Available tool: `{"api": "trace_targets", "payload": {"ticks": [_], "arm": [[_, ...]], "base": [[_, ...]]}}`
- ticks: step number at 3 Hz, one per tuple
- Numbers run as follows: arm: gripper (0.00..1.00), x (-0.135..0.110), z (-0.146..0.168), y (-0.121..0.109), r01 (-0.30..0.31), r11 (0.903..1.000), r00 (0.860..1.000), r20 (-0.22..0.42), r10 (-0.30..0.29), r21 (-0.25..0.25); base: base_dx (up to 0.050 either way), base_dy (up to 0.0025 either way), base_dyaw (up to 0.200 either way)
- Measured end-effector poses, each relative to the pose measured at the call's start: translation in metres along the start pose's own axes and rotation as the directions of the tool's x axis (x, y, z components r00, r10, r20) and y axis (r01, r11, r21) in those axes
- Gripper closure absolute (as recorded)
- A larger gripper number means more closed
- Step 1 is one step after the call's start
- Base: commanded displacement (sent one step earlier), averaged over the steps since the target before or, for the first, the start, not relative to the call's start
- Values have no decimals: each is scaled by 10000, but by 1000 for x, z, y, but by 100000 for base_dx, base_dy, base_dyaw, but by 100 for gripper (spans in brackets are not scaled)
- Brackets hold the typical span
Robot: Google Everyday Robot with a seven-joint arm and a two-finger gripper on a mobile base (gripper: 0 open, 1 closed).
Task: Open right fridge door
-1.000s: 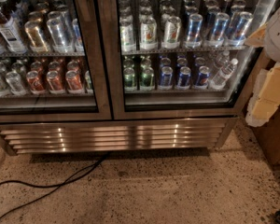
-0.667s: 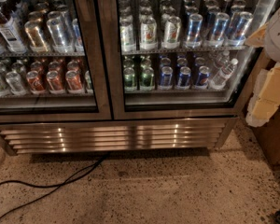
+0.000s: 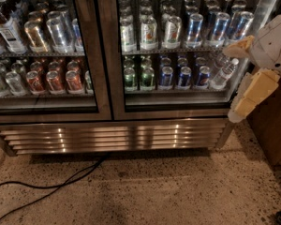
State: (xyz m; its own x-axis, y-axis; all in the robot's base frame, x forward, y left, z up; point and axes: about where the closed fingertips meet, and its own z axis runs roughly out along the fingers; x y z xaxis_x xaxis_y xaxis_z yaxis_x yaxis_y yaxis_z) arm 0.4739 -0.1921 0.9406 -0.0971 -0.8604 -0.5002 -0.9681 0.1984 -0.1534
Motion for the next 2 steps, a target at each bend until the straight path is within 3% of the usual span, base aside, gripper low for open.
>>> {"api": "trace_targets", "payload": {"ticks": [1, 2], "arm": [[0, -15, 25, -2, 426, 9928, 9664, 2567, -125, -1122], [0, -34, 29, 0, 431, 9876, 9376, 3474, 122, -1510]], "base": [[0, 0, 0], [0, 0, 0]]}}
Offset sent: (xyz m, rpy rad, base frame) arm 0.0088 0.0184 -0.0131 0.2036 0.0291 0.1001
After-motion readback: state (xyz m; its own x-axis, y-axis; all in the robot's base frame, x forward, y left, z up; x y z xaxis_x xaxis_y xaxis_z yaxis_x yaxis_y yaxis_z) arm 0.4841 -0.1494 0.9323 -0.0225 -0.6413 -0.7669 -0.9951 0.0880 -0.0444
